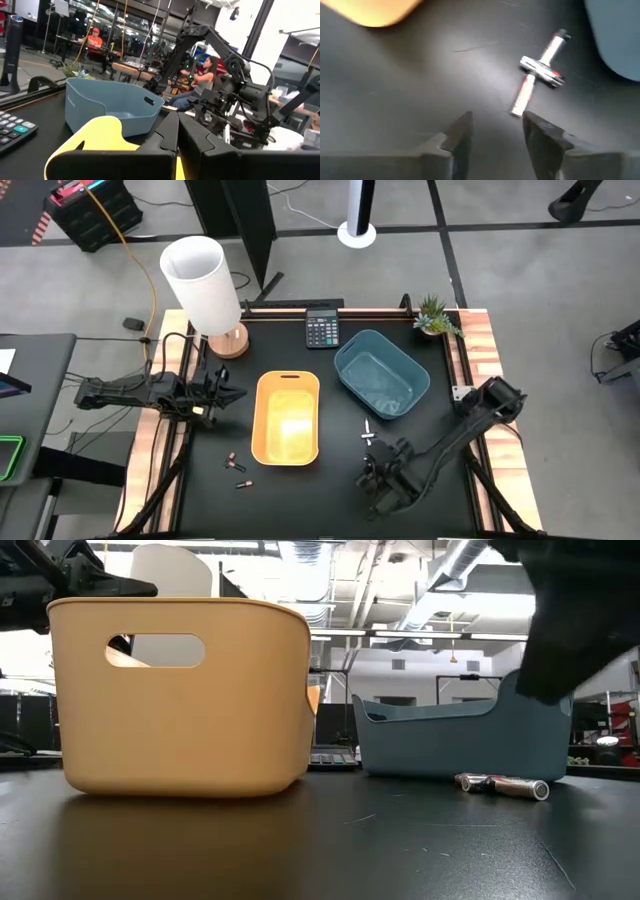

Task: Sort batteries
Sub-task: Put the bottom silver battery into the blue bin

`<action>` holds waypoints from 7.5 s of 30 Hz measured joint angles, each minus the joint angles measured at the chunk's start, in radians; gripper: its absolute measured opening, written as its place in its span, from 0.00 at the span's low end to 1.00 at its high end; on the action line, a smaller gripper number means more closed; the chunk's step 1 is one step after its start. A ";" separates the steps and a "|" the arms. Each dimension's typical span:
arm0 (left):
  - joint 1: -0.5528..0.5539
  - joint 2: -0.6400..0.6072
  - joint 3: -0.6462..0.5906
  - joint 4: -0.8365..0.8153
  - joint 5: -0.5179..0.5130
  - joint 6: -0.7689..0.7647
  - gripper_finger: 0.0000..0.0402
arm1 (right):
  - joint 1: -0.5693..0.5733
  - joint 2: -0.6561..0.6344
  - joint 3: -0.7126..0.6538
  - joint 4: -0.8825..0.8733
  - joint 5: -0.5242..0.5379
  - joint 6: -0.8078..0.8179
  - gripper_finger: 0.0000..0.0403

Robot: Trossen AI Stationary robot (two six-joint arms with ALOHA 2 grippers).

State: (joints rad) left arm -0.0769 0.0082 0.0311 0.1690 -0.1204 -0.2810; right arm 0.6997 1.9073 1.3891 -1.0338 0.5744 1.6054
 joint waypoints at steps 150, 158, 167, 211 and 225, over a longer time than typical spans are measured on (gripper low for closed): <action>0.000 0.000 0.002 -0.174 0.072 0.060 0.22 | -0.690 -0.463 -0.258 -0.024 -0.117 -0.824 0.48; 0.000 0.000 0.002 -0.178 0.072 0.059 0.22 | -0.614 -0.466 -0.228 0.071 -0.100 -0.901 0.63; 0.000 0.000 0.002 -0.178 0.072 0.053 0.23 | -0.381 -0.432 -0.213 0.241 -0.099 -1.047 0.63; 0.000 0.000 0.002 -0.178 0.072 0.068 0.23 | -0.242 -0.087 -0.259 0.235 -0.209 -0.863 0.63; 0.000 0.000 0.002 -0.179 0.072 0.082 0.23 | -0.314 -0.087 -0.258 0.246 -0.363 -0.929 0.59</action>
State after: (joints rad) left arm -0.0772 0.0084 0.0326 -0.0101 -0.0483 -0.1986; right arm 0.3854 1.8206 1.1309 -0.7880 0.2117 0.6765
